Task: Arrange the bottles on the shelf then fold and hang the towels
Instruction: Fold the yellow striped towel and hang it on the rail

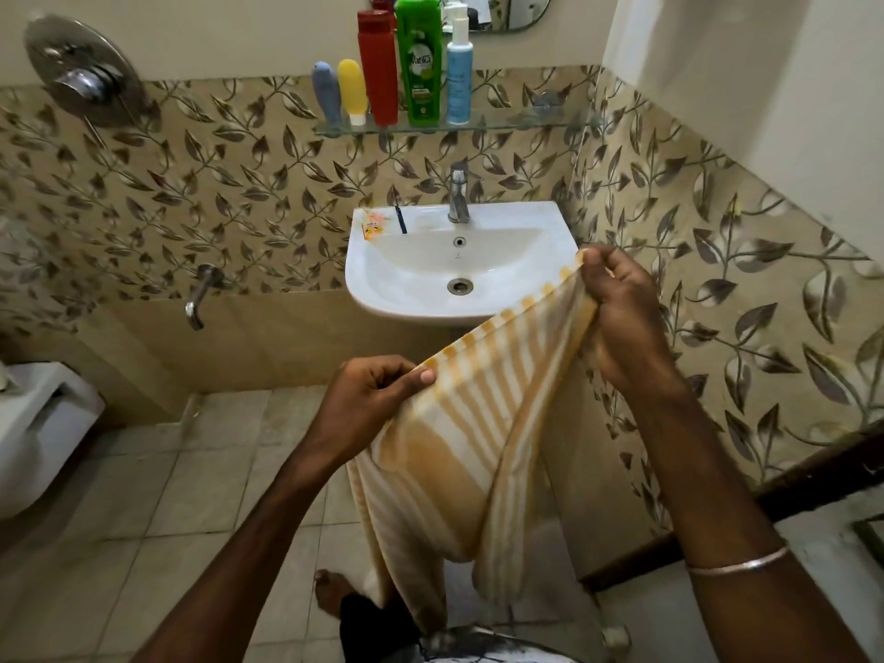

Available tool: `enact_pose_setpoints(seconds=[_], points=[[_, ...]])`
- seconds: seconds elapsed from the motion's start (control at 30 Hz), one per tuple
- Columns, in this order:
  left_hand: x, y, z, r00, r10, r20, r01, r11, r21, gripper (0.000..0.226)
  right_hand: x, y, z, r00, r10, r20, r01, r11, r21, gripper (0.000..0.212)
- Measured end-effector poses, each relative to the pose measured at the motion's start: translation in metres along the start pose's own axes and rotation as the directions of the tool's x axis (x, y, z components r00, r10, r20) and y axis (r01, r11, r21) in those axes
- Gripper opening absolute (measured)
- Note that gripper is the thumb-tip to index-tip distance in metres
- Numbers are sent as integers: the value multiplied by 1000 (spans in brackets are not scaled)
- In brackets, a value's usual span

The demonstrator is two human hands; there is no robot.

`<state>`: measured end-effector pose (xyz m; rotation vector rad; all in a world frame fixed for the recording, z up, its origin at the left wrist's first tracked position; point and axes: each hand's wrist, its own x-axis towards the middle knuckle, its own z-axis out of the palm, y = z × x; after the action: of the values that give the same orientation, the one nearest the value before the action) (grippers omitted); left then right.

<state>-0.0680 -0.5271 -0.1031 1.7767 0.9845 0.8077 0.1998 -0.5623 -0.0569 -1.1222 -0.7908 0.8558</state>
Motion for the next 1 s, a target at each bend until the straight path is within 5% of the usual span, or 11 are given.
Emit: enact_pose_setpoints(seconds=[0.1, 0.23, 0.33, 0.57, 0.73, 1.0], points=[[2, -1, 3, 1000, 1, -18, 0, 999, 32, 19, -9, -3, 4, 981, 24, 195, -1, 993, -117, 13], [8, 6, 8, 998, 28, -49, -26, 999, 34, 15, -26, 3, 20, 816, 187, 547, 52, 919, -391, 13], [11, 13, 11, 995, 85, -44, -81, 994, 78, 13, -29, 11, 31, 727, 248, 640, 132, 864, -485, 9], [11, 19, 7, 997, 70, -37, -67, 995, 78, 28, -20, 12, 33, 791, 129, 598, 290, 782, -552, 6], [7, 7, -6, 1000, -7, -22, 8, 999, 50, 40, -4, -7, 4, 916, 20, 401, 225, 802, -554, 6], [9, 12, 4, 995, 96, 40, -99, 992, 75, 25, 3, -13, -14, 950, -37, 309, 249, 684, -686, 9]])
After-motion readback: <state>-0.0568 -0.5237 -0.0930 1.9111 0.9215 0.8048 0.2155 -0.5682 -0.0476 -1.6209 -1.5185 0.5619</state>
